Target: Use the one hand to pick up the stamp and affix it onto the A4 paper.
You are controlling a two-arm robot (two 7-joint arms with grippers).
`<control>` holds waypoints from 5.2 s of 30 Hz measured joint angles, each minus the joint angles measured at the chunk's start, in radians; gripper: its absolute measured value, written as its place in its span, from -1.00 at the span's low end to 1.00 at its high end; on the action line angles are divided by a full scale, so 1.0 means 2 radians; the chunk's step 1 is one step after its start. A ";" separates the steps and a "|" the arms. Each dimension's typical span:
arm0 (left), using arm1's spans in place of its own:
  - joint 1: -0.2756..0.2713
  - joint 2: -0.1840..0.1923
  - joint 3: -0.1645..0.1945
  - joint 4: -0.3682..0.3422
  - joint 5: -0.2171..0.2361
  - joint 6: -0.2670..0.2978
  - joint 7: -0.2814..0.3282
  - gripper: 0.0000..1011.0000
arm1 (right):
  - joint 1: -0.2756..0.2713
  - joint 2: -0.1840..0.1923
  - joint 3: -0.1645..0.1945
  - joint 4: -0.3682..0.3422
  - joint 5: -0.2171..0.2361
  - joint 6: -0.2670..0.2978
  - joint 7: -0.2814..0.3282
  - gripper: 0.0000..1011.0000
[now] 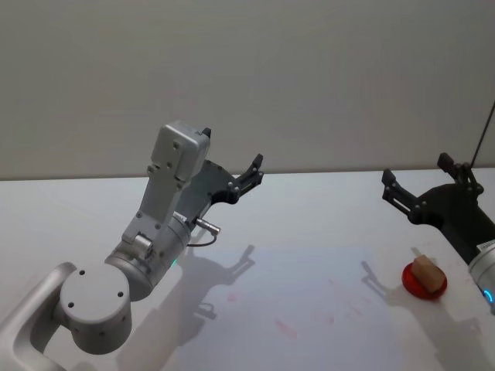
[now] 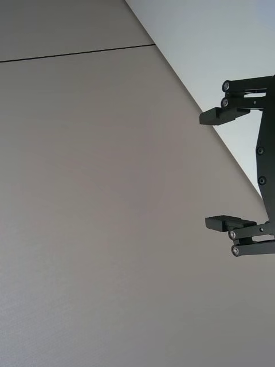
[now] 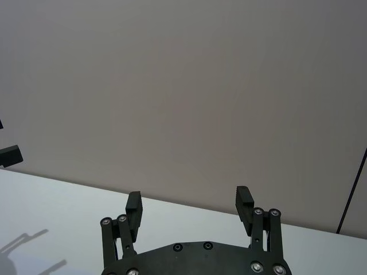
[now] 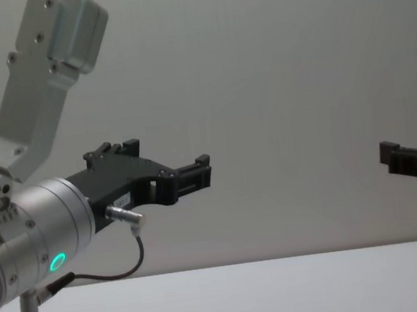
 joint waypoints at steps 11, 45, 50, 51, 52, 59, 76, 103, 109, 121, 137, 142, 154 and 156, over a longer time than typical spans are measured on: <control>0.000 0.000 0.000 0.000 0.000 0.000 0.000 0.98 | 0.000 0.000 0.000 0.000 0.000 0.000 0.000 0.98; 0.000 0.000 0.000 0.000 0.000 0.000 0.000 0.98 | -0.017 0.032 0.025 -0.003 0.023 -0.016 0.012 0.98; 0.000 0.000 0.000 0.000 0.000 0.000 0.000 0.98 | -0.034 0.051 0.038 -0.005 0.033 -0.020 0.020 0.98; 0.000 0.000 0.000 0.000 0.000 0.000 0.000 0.98 | -0.036 0.053 0.039 -0.005 0.034 -0.020 0.021 0.98; 0.000 0.000 0.000 0.000 0.000 0.000 0.000 0.98 | -0.039 0.056 0.041 -0.005 0.035 -0.021 0.022 0.98; 0.000 0.000 0.000 0.000 0.000 0.000 0.000 0.98 | -0.062 0.078 0.053 -0.002 0.041 -0.025 0.039 0.98; 0.000 0.000 0.000 0.000 0.000 0.000 0.000 0.98 | -0.082 0.096 0.060 0.025 0.037 -0.026 0.075 0.98; 0.000 0.000 0.000 0.000 0.000 0.000 0.000 0.98 | -0.061 0.074 0.043 0.072 0.025 -0.008 0.102 0.98; 0.000 0.000 0.000 0.000 0.000 0.000 0.000 0.98 | -0.057 0.069 0.040 0.080 0.021 -0.005 0.104 0.98; 0.000 0.000 0.000 0.000 0.000 0.000 0.000 0.98 | -0.046 0.059 0.034 0.100 0.012 -0.002 0.105 0.98; 0.000 0.000 0.000 0.000 0.000 0.000 0.000 0.98 | -0.040 0.049 0.027 0.112 0.004 0.001 0.106 0.98; 0.000 0.000 0.000 0.000 0.000 0.000 0.000 0.98 | -0.039 0.046 0.025 0.114 0.001 0.002 0.103 0.98; 0.000 0.000 0.000 0.000 0.000 0.000 0.000 0.98 | -0.037 0.041 0.022 0.120 -0.004 0.001 0.097 0.97; 0.000 0.000 0.000 0.000 0.000 0.000 0.000 0.98 | -0.036 0.040 0.021 0.121 -0.005 0.001 0.097 0.88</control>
